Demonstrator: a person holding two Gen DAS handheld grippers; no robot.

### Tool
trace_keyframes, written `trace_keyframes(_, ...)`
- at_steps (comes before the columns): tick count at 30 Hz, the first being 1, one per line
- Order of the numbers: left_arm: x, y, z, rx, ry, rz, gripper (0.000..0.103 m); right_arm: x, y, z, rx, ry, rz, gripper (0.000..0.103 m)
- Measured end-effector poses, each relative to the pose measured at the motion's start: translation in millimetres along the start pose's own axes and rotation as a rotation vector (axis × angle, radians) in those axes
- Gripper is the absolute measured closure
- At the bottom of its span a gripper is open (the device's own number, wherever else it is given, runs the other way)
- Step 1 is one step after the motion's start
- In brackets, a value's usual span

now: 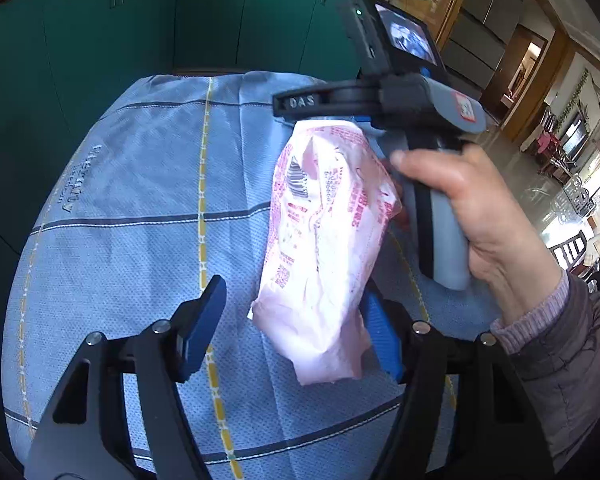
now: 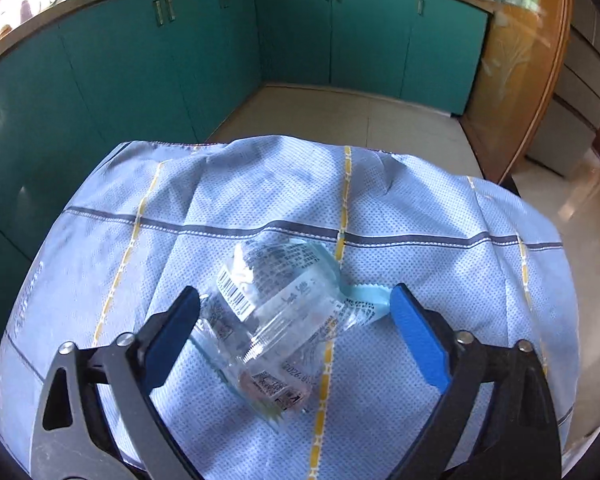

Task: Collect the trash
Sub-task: 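Lift the pink bag with the left tool while the right tool grasps the clear packet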

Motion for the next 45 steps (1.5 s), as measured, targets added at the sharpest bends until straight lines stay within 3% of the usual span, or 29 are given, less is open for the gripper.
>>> trace_keyframes(2, 0, -1, -2, 0.011, 0.008, -0.006, 0.034, -7, -4, 0, 0.013, -0.022, 0.027, 0.042)
trace_keyframes(3, -1, -2, -5, 0.016, 0.012, -0.006, 0.034, -11, -4, -1, 0.033, -0.018, 0.043, 0.047)
trace_keyframes(10, -1, -1, -13, 0.024, 0.02, -0.013, 0.034, -40, -26, -13, 0.065, -0.072, 0.05, 0.05)
trace_keyframes(16, 0, 0, -21, 0.003, 0.04, -0.01, 0.025, -78, -80, -45, 0.094, -0.026, -0.04, 0.05)
trace_keyframes(19, 11, 5, -35, -0.001, 0.12, -0.025, 0.019, -103, -104, -68, 0.108, 0.027, -0.087, 0.05)
trace_keyframes(22, 22, 16, -57, 0.052, 0.266, -0.043, 0.018, -127, -111, -86, 0.122, 0.084, -0.092, 0.05)
trace_keyframes(24, 17, 27, -67, 0.07, 0.336, -0.006, 0.018, -141, -111, -93, 0.128, 0.099, -0.08, 0.05)
trace_keyframes(27, 11, 41, -69, 0.105, 0.342, 0.056, 0.018, -156, -117, -100, 0.139, 0.12, -0.091, 0.05)
trace_keyframes(30, 11, 45, -66, 0.121, 0.323, 0.072, 0.034, -167, -125, -99, 0.145, 0.116, -0.11, 0.05)
trace_keyframes(32, 12, 46, -60, 0.11, 0.304, 0.079, 0.054, -175, -133, -97, 0.148, 0.108, -0.13, 0.05)
trace_keyframes(35, 10, 42, -58, 0.118, 0.302, 0.067, 0.069, -186, -143, -95, 0.156, 0.097, -0.155, 0.05)
trace_keyframes(38, 9, 27, -57, 0.147, 0.297, 0.006, 0.074, -198, -150, -90, 0.152, 0.091, -0.174, 0.05)
trace_keyframes(43, 9, -9, -59, 0.127, 0.261, -0.134, 0.074, -210, -155, -87, 0.147, 0.098, -0.191, 0.05)
trace_keyframes(45, 7, -25, -63, 0.152, 0.251, -0.197, 0.074, -214, -159, -86, 0.14, 0.102, -0.205, 0.05)
Point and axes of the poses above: each gripper's, at about its wrist camera, not at the fingertips, and y roughly the way its jaws point, z to its left, x to its top, the point moved 4 cm from there along y, roughly the way its jaws point, and after that the axes turned 8 degrees about z, right-handed, at the moved point
